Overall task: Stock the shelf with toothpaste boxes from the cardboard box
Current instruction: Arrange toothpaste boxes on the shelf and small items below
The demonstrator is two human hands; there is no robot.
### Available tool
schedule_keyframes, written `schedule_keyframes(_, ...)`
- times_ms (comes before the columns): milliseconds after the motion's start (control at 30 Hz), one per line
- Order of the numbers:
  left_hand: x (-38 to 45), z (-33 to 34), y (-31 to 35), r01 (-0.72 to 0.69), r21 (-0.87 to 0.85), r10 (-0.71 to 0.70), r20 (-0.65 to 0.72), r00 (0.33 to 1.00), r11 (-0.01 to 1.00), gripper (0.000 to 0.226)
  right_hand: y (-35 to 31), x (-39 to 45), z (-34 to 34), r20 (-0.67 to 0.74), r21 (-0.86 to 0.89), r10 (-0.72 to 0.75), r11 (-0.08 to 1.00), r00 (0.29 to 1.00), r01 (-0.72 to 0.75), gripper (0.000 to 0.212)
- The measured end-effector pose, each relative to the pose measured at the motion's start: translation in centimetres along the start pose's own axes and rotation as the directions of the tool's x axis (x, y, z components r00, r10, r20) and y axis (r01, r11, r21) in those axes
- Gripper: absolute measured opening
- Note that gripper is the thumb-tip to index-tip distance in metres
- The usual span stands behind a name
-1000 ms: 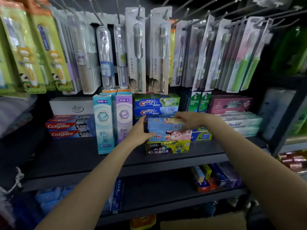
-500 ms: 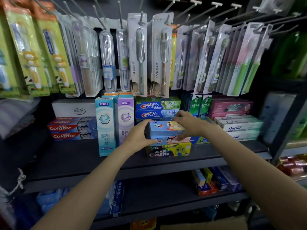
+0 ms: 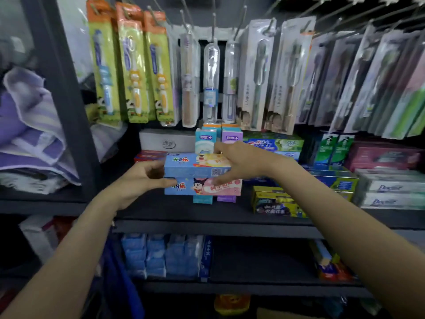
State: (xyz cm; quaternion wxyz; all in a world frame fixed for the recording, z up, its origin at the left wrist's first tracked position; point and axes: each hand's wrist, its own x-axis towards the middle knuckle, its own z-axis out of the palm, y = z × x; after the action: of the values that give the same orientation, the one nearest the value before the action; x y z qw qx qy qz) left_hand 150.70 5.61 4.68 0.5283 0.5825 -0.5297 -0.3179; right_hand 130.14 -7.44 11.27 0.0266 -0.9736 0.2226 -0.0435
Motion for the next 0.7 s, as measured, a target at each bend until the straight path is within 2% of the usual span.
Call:
schedule_keyframes(100,-1.8,-3.1,-2.3,0.121,0.017,-0.12,-0.043,0.992,0.993,0.059,-2.3,2.6,1.5,-0.076,0.025,-0.004,1.0,0.997,0.006,0.066)
schedule_keyframes(167,-2.2,-4.6,-3.9,0.196,0.04,-0.192,-0.088,0.977,0.98,0.058,-3.2,4.1,2.9,-0.097,0.095,0.008,0.995,0.995,0.001,0.066)
schedule_keyframes(300,-1.5,-5.8,-6.2,0.29,0.19,-0.258,-0.173,0.95,0.938,0.05,-4.4,5.7,5.2,0.017,0.437,0.073,0.896,0.997,-0.073,0.04)
schedule_keyframes(333,-1.2,-5.8,-6.7,0.303,0.222,-0.266,-0.181,0.947,0.927,0.051,-4.3,5.9,5.7,0.056,0.483,0.077,0.871,0.995,-0.095,0.044)
schedule_keyframes(400,-0.3,-5.8,-7.6,0.311,0.269,-0.266,-0.19,0.945,0.911,0.052,-3.8,5.9,6.9,0.133,0.46,0.062,0.88,0.989,-0.117,0.052)
schedule_keyframes(467,0.6,-6.1,-8.3,0.314,0.351,-0.268,-0.176,0.947,0.882,0.053,-2.8,5.9,8.5,0.189,0.376,0.007,0.923,0.982,-0.079,0.045)
schedule_keyframes(600,2.4,-6.9,-8.8,0.358,0.665,-0.397,-0.099,0.912,0.656,0.064,-2.1,6.0,10.9,0.288,0.179,-0.082,0.983,0.954,0.031,0.043)
schedule_keyframes(700,3.8,-6.9,-7.9,0.324,0.788,-0.448,-0.069,0.891,0.524,0.063,-3.5,6.9,12.5,0.216,0.088,-0.128,0.99,0.968,0.111,0.051)
